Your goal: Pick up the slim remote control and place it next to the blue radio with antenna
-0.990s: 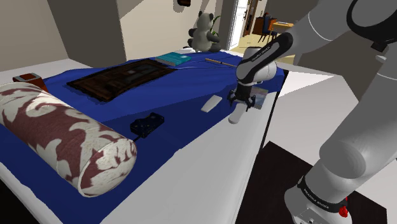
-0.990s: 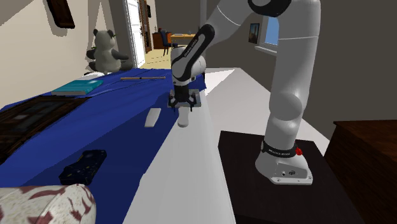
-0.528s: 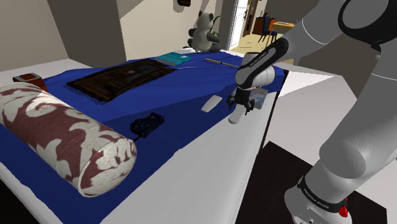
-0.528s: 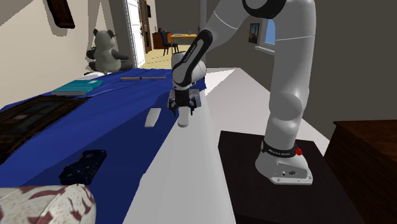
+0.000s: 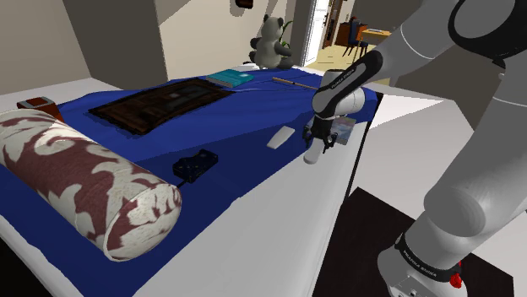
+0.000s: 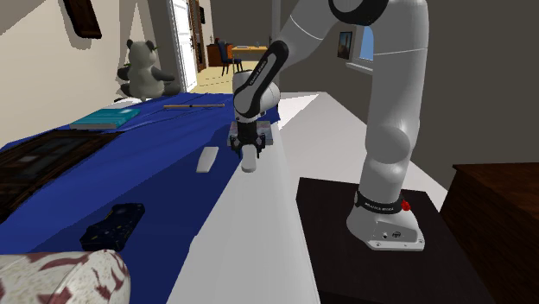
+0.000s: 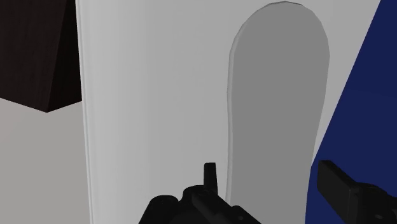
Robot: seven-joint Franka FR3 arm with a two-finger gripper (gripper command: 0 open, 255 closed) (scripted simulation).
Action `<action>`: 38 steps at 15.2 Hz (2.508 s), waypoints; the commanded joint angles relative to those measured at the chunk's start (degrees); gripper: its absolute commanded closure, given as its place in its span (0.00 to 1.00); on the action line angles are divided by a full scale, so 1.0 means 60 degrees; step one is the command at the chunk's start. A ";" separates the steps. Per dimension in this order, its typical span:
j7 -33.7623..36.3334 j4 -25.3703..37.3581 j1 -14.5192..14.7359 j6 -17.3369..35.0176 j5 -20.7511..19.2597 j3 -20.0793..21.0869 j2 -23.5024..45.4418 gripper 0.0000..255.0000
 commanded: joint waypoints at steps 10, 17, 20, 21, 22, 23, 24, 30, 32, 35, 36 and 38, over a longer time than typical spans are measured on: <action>0.0004 0.0078 0.0005 -0.0502 -0.0016 -0.0004 -0.0425 1.00; 0.0009 0.0295 0.0009 -0.1396 -0.0037 -0.0004 -0.1102 1.00; 0.0009 0.0421 0.0011 -0.1783 -0.0044 -0.0003 -0.1363 1.00; 0.0009 0.0467 0.0011 -0.1912 -0.0046 -0.0003 -0.1447 1.00; 0.0009 0.0515 0.0012 -0.2042 -0.0048 -0.0003 -0.1528 1.00; 0.0009 0.0565 0.0012 -0.2171 -0.0050 -0.0002 -0.1607 1.00; 0.0009 0.0617 0.0013 -0.2301 -0.0051 -0.0001 -0.1685 1.00; 0.0924 0.0051 0.0459 -0.2366 -0.0018 0.0490 -0.2300 1.00; 0.1386 -0.0195 0.0686 -0.2348 0.0029 0.0757 -0.2522 1.00; 0.2085 -0.0483 0.1034 -0.2338 0.0128 0.1178 -0.2790 1.00; 0.2320 -0.0556 0.1151 -0.2338 0.0167 0.1324 -0.2861 1.00; 0.2793 -0.0669 0.1388 -0.2342 0.0249 0.1619 -0.2976 1.00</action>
